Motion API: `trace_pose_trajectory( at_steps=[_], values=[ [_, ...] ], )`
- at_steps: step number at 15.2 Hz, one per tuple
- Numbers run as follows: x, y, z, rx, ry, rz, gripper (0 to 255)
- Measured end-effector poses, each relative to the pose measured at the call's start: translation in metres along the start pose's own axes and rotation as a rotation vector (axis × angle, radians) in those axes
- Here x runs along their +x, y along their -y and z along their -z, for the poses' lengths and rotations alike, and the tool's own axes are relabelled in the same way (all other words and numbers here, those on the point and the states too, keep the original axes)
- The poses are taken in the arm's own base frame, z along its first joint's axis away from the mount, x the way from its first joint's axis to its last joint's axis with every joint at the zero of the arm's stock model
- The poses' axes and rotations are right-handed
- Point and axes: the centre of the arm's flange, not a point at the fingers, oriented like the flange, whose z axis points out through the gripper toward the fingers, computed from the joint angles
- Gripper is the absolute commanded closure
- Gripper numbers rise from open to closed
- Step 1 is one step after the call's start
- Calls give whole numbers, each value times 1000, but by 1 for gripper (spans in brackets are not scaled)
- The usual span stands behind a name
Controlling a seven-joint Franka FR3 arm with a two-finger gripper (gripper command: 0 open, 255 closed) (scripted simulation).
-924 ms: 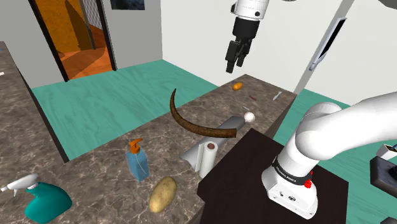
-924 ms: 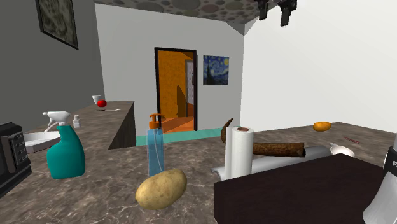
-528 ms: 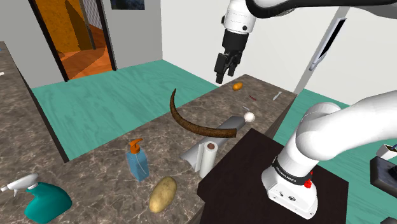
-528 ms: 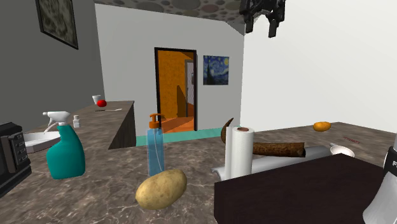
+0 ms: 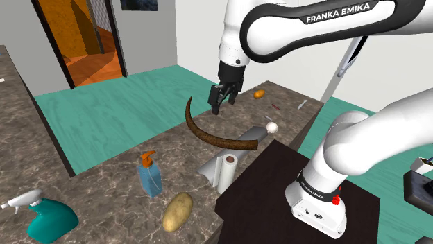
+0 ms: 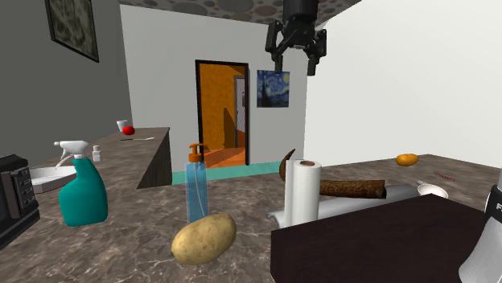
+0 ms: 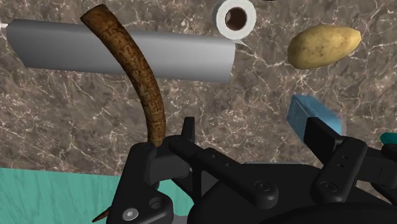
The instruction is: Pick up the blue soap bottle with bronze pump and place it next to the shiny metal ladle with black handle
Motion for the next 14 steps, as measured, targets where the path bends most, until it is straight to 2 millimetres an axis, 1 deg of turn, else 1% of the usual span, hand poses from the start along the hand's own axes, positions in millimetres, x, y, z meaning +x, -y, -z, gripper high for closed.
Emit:
trace_pose_trajectory(
  at_steps=[3,4,8,9,10,14],
  values=[
    [7,30,-28,-7,-11,-18,0],
    [7,37,-38,-9,-15,-24,0],
    [23,73,-77,-19,-31,-47,0],
    [27,82,-84,-21,-35,-53,0],
    [29,94,-93,-23,-39,-58,0],
    [43,129,-128,-31,-55,-83,0]
  ],
)
